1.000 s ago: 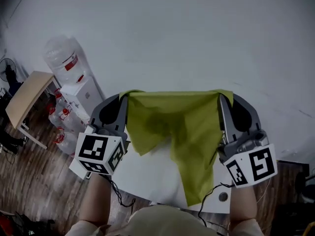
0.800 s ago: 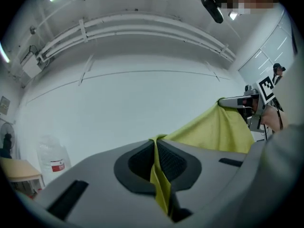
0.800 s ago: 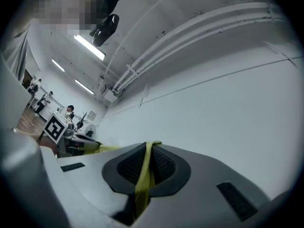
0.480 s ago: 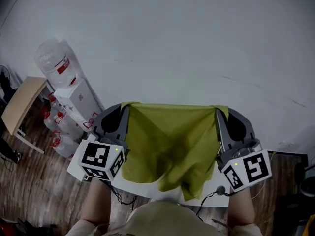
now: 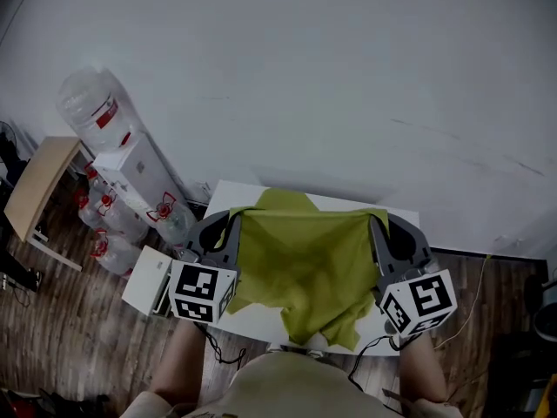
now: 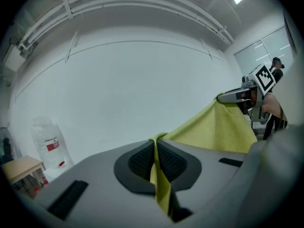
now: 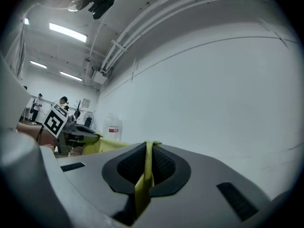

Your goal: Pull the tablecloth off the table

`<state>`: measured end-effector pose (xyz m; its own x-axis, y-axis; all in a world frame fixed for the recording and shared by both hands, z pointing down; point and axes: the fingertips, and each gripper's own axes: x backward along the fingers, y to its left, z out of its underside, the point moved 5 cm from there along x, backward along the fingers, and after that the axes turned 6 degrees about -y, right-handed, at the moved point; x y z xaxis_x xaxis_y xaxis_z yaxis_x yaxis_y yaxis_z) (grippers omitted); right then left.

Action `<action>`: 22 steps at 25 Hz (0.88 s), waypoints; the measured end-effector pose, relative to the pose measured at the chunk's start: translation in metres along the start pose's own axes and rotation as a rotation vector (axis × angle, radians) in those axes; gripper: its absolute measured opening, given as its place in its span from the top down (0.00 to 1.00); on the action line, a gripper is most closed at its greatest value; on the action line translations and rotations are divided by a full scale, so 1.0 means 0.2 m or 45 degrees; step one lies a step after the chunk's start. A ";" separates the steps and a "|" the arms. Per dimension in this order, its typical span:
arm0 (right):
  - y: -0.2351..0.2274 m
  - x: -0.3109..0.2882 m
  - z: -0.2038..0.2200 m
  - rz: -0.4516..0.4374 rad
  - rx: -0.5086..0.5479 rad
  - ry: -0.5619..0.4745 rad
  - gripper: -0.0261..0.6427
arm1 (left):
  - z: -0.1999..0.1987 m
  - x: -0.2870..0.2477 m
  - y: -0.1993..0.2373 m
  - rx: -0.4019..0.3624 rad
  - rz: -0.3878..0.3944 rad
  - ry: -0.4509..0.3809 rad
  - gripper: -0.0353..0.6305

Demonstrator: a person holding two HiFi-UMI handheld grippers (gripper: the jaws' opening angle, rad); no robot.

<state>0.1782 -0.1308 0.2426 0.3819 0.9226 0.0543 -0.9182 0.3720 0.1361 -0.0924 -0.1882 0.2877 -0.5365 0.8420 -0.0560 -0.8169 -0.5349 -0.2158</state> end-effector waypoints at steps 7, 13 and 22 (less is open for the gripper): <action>-0.02 0.06 0.29 0.036 -0.122 0.145 0.91 | 0.20 0.00 -0.12 0.009 0.074 0.128 0.91; -0.02 0.12 0.52 0.039 -0.198 0.279 0.91 | 0.37 -0.03 -0.20 0.037 0.089 0.213 0.91; 0.01 0.13 0.75 0.007 -0.139 0.434 0.91 | 0.63 -0.07 -0.27 0.056 0.115 0.369 0.91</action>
<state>0.2021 -0.1211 0.3920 0.3366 0.8987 -0.2809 -0.9330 0.3587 0.0295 -0.0671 -0.1790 0.4236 -0.5300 0.7723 -0.3503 -0.7802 -0.6059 -0.1553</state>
